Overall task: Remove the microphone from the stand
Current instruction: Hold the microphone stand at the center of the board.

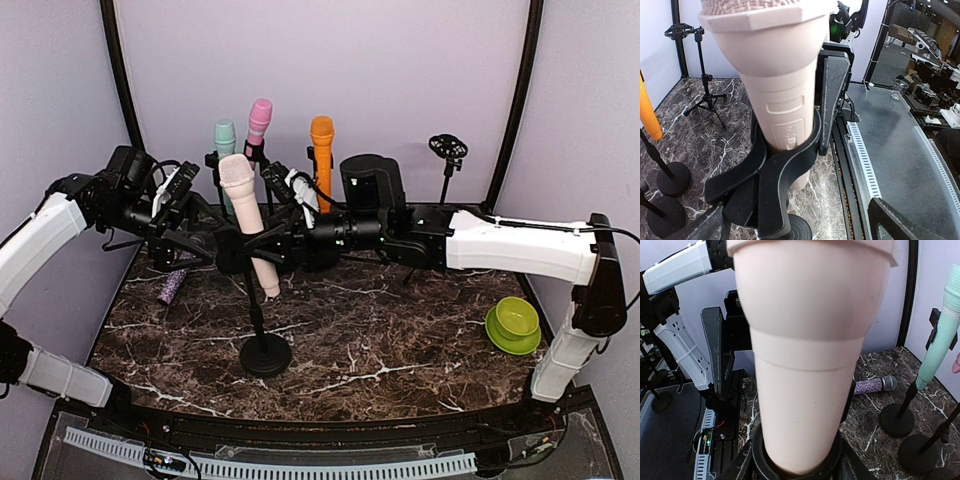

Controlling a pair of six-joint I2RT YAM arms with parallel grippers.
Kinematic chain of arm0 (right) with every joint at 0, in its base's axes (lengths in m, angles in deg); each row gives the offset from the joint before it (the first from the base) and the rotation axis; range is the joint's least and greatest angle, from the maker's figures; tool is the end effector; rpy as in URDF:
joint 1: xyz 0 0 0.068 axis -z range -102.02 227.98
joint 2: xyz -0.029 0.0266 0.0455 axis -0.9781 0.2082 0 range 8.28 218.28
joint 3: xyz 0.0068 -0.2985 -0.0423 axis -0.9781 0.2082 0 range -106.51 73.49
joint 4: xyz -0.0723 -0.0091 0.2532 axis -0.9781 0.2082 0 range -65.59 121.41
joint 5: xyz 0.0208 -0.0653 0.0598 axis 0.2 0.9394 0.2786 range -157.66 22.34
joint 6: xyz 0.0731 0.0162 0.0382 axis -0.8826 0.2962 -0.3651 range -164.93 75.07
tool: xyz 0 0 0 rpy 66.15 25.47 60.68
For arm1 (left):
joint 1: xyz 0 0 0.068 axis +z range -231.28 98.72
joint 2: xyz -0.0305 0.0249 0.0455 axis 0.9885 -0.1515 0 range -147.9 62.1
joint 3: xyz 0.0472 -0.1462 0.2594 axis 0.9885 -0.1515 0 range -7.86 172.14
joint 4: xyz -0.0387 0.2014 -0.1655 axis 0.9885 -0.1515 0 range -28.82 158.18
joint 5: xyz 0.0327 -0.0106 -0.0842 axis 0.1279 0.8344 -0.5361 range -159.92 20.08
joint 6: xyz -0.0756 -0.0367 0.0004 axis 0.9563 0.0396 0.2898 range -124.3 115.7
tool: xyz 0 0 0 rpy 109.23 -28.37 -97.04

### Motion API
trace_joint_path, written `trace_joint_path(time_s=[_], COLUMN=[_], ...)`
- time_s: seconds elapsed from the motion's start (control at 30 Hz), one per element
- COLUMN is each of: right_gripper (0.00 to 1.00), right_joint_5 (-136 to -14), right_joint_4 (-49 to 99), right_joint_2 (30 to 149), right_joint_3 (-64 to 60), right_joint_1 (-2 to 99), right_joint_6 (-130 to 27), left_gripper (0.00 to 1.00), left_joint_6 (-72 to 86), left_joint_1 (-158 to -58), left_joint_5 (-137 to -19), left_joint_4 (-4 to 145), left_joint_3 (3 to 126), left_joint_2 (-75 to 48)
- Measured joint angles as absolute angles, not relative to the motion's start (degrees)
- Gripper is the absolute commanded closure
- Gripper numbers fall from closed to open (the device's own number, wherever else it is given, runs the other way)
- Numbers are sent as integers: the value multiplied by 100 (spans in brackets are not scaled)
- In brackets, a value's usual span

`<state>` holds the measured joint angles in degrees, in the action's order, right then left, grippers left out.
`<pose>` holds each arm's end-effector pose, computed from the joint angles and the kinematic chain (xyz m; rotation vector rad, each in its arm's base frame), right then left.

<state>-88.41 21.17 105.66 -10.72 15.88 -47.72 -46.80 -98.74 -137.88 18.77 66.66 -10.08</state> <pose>0.1888 0.4124 0.3821 -1.1650 1.4700 1.1221 0.2122 -0.1383 0.3886 1.4177 1.4266 -1.1133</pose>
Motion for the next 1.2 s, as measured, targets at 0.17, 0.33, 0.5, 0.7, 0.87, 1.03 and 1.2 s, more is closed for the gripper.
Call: trace_joint_path(time_s=[0.17, 0.33, 0.5, 0.7, 0.87, 1.03, 1.2], right_gripper=[100, 100, 100, 100, 100, 100, 100], right_joint_5=[-8826, -8638, -8553, -8660, -8725, -8767, -8867], right_joint_4=[2239, 2379, 2403, 2429, 2429, 2434, 2471], right_joint_2=[10568, 10577, 10579, 10579, 10577, 10577, 10579], right_joint_3=[-1135, -1201, -1220, -1220, -1220, -1222, -1257], right_joint_1=[1618, 1679, 1688, 1592, 1494, 1498, 1515], right_joint_6=[-4717, -4551, -4472, -4262, -4096, -4090, -4094], left_gripper=[1, 1, 2, 5, 5, 2, 2], left_joint_6=[-5093, -5283, -5273, -5672, -5788, -5782, -5766], left_joint_1=[-9876, -9880, -9863, -9806, -9788, -9788, -9788], left_joint_5=[-13825, -13830, -13664, -13159, -12995, -12956, -13255], left_joint_4=[1762, 1705, 1772, 1477, 1226, 1189, 1298], left_joint_3=[6836, 7123, 7184, 7192, 7173, 7151, 7374], left_joint_2=[-1229, -1572, -1594, -1531, -1472, -1384, -1601])
